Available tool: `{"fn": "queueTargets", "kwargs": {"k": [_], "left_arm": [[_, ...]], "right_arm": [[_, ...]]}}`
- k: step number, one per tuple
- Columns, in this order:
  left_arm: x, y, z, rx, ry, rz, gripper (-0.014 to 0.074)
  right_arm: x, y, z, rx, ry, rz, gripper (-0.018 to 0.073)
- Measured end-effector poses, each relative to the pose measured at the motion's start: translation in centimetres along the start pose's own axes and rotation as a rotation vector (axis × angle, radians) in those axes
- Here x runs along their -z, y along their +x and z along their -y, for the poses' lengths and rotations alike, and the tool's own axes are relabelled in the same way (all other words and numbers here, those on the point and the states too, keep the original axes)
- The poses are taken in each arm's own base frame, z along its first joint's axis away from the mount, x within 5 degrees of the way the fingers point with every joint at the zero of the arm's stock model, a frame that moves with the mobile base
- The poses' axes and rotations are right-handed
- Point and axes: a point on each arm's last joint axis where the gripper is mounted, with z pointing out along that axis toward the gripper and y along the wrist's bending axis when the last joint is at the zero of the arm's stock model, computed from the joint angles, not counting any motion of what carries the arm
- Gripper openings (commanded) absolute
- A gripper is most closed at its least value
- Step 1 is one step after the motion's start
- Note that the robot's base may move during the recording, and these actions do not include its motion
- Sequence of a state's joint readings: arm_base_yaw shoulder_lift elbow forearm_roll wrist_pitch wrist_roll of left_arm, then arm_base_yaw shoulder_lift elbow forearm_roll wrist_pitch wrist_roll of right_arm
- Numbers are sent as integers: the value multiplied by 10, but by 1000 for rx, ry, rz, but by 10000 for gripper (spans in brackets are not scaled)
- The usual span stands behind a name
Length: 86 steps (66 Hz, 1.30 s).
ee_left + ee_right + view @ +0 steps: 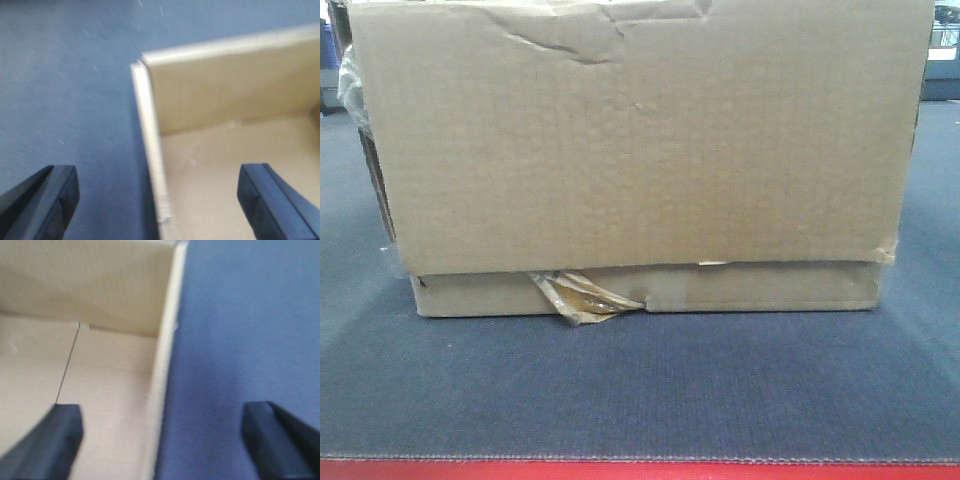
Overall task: Grab carton from right shelf to conveyor
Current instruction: 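Open both grippers and withdraw them from the carton walls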
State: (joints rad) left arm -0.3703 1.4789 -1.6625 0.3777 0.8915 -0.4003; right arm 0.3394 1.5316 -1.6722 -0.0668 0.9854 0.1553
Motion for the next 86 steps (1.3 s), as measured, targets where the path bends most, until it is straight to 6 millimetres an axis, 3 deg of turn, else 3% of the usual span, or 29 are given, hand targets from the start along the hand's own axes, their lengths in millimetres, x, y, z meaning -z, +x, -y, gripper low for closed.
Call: {"fn": "queueTargets", "kwargs": {"k": [6,13,26,49,68,86], "left_arm": [[12,-2,-22,35,2,12,463],[19,8,-47,67,-1,-15,303],[23,46,-81,131,-45,-62,-38],[54,130,-83,116,-46,28,-6],[87,205,-80,97,-27,234,-6],[123,243,-79,88,-26,419,-6]], "right_arm": [[21,1,17,-36,35,19,102],[38,11,41,-83,92,26,-62],[48,52,70,-145,173,30,-64],[42,146,68,-130,162,117,-64],[58,212,61,-113,147,295,-67],[82,264,55,-58,139,567,-67]]}}
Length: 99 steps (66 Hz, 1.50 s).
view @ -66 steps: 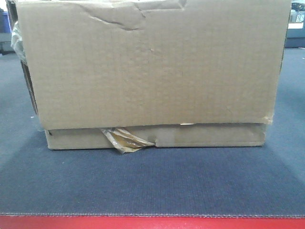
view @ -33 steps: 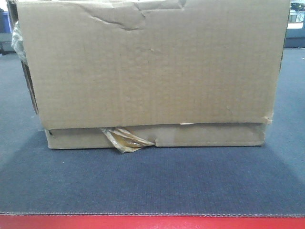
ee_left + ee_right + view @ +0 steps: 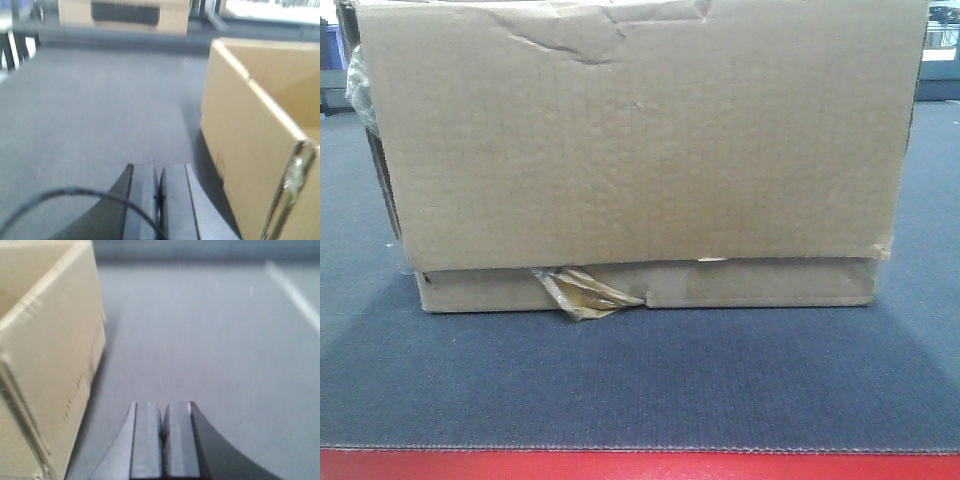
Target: Grab carton from right shelf to conveyor
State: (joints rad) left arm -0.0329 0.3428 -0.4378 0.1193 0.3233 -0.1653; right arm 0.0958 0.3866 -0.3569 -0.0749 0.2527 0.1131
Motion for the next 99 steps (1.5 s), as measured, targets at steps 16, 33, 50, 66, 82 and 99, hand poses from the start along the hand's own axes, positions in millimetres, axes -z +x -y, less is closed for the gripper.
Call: {"fn": "queueTargets", "kwargs": {"k": [16,33,50,66,82,99], "left_arm": [[28,-5,-1,1,8,151,-6],[33,-6,-1,2,9,178,-6],[33,-6,-1,1,9,179,-6],[33,-6,-1,1,9,179,-6],[32,6,-2,-33,-13,169,-6],[23,61,-5,-124,-65,240,-6]], "right_arm": [[44,-1,1,7,-10,252,-67],[54,-2,1,9,-11,309,-67],[54,-2,1,9,-11,309,-67],[54,-2,1,9,-11,309,-67],[54,-2,1,9,-11,309,-67],[54,-2,1,9,-11,309,-67]]}}
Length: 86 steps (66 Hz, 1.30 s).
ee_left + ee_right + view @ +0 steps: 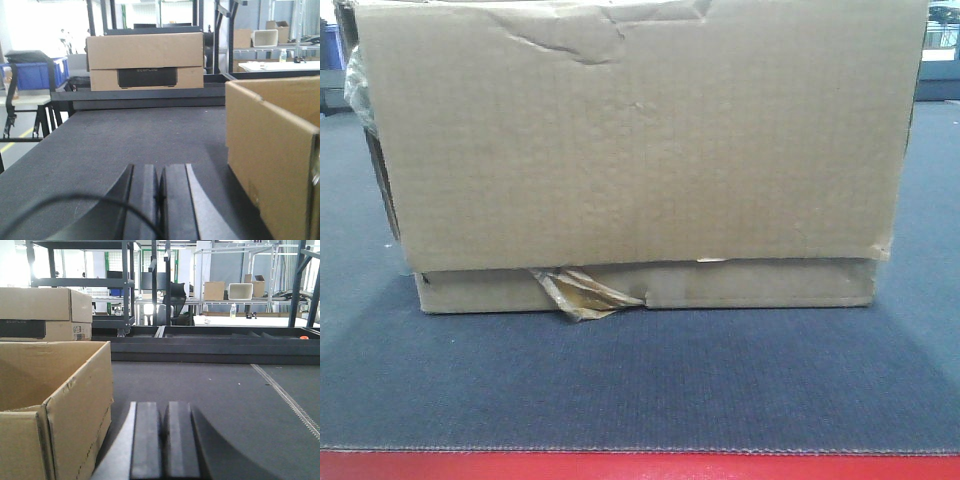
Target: Grab carton from right shelf to conveyor
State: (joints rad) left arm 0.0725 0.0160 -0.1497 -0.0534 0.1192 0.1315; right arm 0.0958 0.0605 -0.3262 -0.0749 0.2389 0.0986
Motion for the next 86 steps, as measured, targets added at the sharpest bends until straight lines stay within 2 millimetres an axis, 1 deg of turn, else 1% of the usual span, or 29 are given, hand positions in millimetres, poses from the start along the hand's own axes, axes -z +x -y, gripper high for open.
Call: {"fn": "queueTargets", "kwargs": {"k": [1,8,13,30,86], "left_arm": [[-1,6,0,0,0,-10,-6],[-3,32,2,35,-1,-37,-6],[-4,41,3,62,0,-49,-6],[-4,44,6,81,47,-69,-6],[-4,44,6,80,48,-69,-6]], "right_arm": [[0,0,0,0,0,0,-67],[0,0,0,0,0,0,-67],[0,0,0,0,0,0,-67],[0,0,0,0,0,0,-67],[0,0,0,2,0,0,-67]]}}
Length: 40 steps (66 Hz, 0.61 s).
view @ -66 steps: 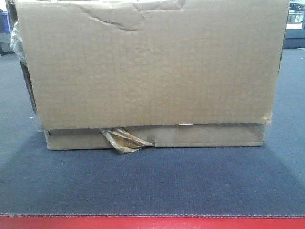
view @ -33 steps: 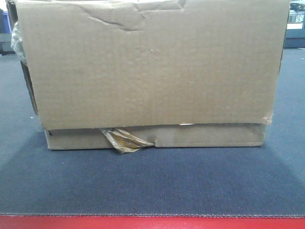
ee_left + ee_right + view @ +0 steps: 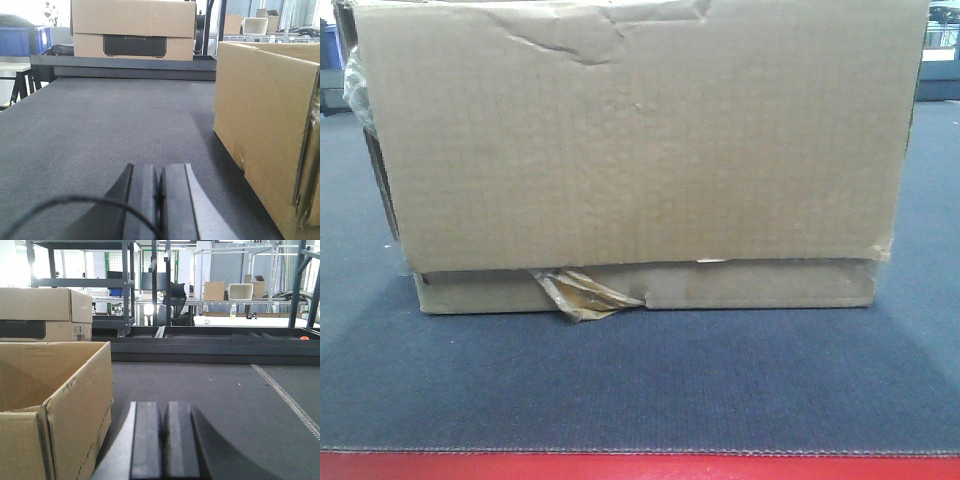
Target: Grab carton from right shelf to conveyor
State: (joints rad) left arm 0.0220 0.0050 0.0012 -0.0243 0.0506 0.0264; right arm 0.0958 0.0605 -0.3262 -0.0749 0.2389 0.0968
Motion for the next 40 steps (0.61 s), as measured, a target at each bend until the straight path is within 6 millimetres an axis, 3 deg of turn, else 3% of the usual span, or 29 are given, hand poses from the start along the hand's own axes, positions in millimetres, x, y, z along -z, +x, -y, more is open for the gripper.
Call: {"fn": "queueTargets", "kwargs": {"k": [19,26,40], "left_arm": [[0,0,0,0,0,0,-6],[0,0,0,0,0,0,-6],[0,0,0,0,0,0,-6]], "right_arm": [[-1,3,0,13,7,-5,-67],[-4,13,1,28,20,-6,-67],[-11,53,4,19,72,-15,-67]]}}
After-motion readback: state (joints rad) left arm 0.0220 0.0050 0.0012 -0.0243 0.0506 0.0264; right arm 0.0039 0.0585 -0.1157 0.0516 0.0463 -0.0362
